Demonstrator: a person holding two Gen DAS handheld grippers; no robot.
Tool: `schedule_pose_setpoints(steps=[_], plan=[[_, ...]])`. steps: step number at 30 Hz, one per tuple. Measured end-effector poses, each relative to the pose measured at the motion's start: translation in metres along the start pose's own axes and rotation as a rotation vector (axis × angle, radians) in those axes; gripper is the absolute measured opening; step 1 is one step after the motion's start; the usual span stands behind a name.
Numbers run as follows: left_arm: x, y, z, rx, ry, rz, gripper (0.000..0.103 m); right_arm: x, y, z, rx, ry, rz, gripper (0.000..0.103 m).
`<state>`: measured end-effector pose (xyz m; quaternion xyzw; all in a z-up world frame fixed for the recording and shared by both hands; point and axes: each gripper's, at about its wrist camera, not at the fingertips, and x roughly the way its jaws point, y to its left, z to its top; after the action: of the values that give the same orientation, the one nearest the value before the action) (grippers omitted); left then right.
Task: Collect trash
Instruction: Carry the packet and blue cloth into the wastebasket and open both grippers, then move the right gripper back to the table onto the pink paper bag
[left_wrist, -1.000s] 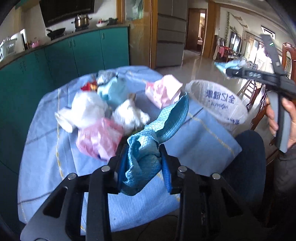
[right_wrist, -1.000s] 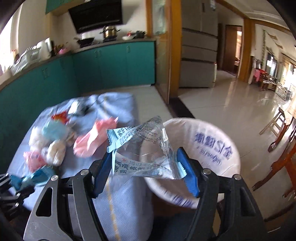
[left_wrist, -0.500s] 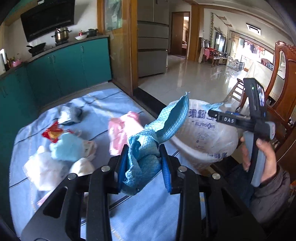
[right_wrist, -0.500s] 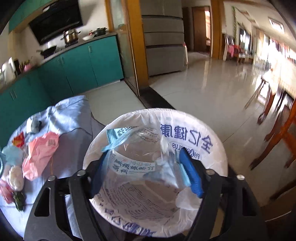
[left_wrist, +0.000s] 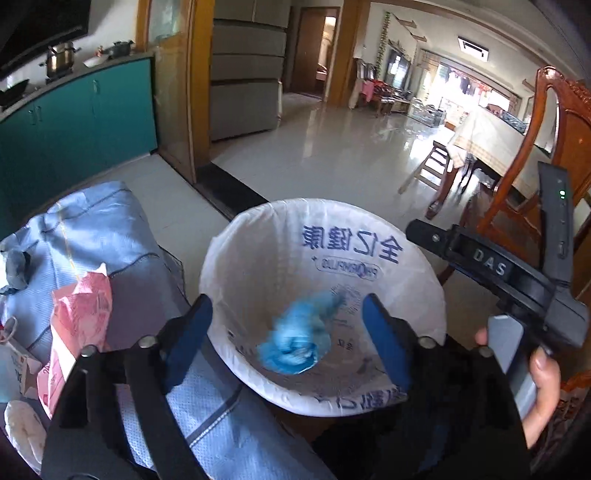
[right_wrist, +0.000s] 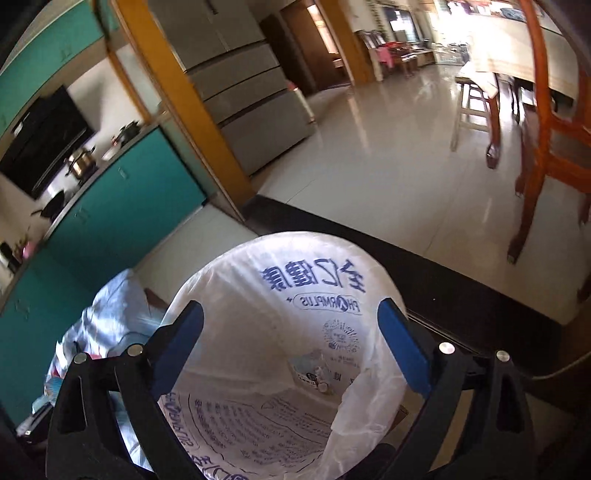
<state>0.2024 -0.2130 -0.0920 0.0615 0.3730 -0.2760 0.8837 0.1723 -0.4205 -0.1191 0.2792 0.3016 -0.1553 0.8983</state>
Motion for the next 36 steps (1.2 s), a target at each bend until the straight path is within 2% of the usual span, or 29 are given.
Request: schedule_pose_setpoints(steps=[3, 9, 13, 14, 16, 18, 19, 21, 22, 24, 26, 28, 29, 32, 34, 35, 36], plan=[[-0.015, 0.007, -0.007, 0.000, -0.013, 0.061, 0.088, 0.002, 0.004, -0.001, -0.024, 0.003, -0.003, 0.093], [-0.083, 0.049, -0.047, -0.038, -0.115, 0.323, 0.093, 0.000, 0.043, -0.010, -0.191, -0.024, 0.029, 0.093], [-0.126, 0.075, -0.069, -0.065, -0.133, 0.467, 0.093, -0.017, 0.088, -0.025, -0.361, -0.096, 0.095, 0.094], [-0.136, 0.081, -0.074, -0.068, -0.136, 0.502, 0.093, -0.024, 0.106, -0.029, -0.418, -0.116, 0.121, 0.098], [-0.163, 0.097, -0.081, -0.083, -0.148, 0.572, 0.095, -0.040, 0.153, -0.029, -0.555, -0.134, 0.217, 0.098], [-0.180, 0.112, -0.086, -0.119, -0.154, 0.610, 0.096, -0.057, 0.199, -0.025, -0.694, -0.177, 0.251, 0.100], [-0.190, 0.118, -0.088, -0.140, -0.156, 0.630, 0.096, -0.070, 0.231, -0.023, -0.787, -0.206, 0.284, 0.100], [-0.205, 0.128, -0.094, -0.180, -0.161, 0.669, 0.096, -0.085, 0.269, -0.028, -0.906, -0.246, 0.367, 0.100], [-0.212, 0.130, -0.098, -0.196, -0.164, 0.681, 0.096, -0.091, 0.284, -0.034, -0.961, -0.267, 0.413, 0.100], [-0.222, 0.136, -0.104, -0.231, -0.167, 0.702, 0.097, -0.091, 0.292, -0.049, -0.973, -0.310, 0.433, 0.100], [-0.228, 0.140, -0.111, -0.265, -0.170, 0.721, 0.097, -0.076, 0.285, -0.067, -0.938, -0.275, 0.420, 0.100], [-0.231, 0.148, -0.117, -0.305, -0.170, 0.723, 0.097, -0.051, 0.275, -0.081, -0.941, -0.137, 0.460, 0.100], [-0.232, 0.152, -0.119, -0.330, -0.166, 0.719, 0.097, -0.043, 0.269, -0.086, -0.941, -0.103, 0.478, 0.100], [-0.229, 0.156, -0.121, -0.383, -0.164, 0.680, 0.097, -0.012, 0.260, -0.103, -0.968, -0.051, 0.409, 0.100], [-0.227, 0.153, -0.120, -0.388, -0.163, 0.660, 0.097, 0.000, 0.257, -0.106, -0.953, 0.018, 0.426, 0.100], [-0.227, 0.150, -0.119, -0.381, -0.162, 0.661, 0.097, 0.007, 0.254, -0.104, -0.905, 0.092, 0.452, 0.100], [-0.227, 0.147, -0.119, -0.363, -0.161, 0.672, 0.098, 0.010, 0.253, -0.103, -0.878, 0.129, 0.467, 0.100]])
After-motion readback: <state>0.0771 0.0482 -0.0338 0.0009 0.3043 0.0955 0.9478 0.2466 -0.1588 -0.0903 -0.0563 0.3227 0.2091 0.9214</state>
